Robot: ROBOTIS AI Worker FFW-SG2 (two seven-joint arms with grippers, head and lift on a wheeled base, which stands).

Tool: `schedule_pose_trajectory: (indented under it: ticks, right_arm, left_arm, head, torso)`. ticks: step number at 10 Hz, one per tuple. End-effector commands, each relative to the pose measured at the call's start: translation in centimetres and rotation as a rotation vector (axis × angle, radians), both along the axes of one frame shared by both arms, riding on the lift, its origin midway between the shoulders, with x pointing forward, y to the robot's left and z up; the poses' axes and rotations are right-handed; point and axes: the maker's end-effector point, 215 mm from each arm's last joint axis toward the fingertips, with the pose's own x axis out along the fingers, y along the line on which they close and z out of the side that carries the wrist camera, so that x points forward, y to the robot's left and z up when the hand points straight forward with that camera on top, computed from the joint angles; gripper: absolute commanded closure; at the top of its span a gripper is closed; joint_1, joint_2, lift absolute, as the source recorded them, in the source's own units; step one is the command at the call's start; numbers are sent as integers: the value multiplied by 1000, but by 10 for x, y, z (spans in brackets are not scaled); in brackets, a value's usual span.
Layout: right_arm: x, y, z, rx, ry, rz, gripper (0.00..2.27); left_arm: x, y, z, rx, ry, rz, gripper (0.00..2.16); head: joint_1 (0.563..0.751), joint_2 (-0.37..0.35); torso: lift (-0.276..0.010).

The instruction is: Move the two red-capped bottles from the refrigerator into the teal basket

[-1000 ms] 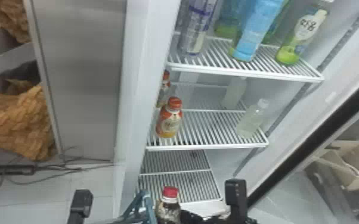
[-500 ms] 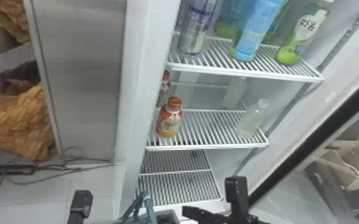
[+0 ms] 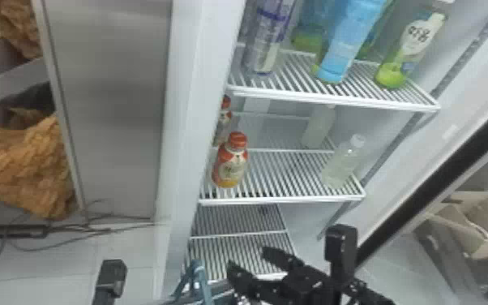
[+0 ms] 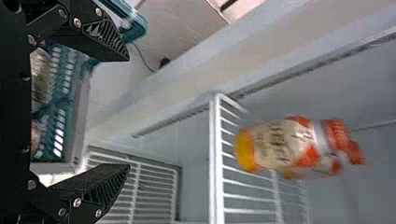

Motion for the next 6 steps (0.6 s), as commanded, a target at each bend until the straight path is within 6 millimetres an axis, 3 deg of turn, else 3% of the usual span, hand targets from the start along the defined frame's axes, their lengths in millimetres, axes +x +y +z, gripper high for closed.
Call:
schedule_pose_trajectory:
  ticks: [1,6]
  right_arm:
    - [11,-13,23,-40,-101,-33,234]
    - [34,-40,117,-83,-512,-157,236]
  left_arm:
    - [0,-1,1,-3,0,0,1082]
    - [-3,-3,3,-15,10,-2,1082]
  head:
    - [695,-350]
    - [695,-350]
  torso:
    - [-228]
    - [-228]
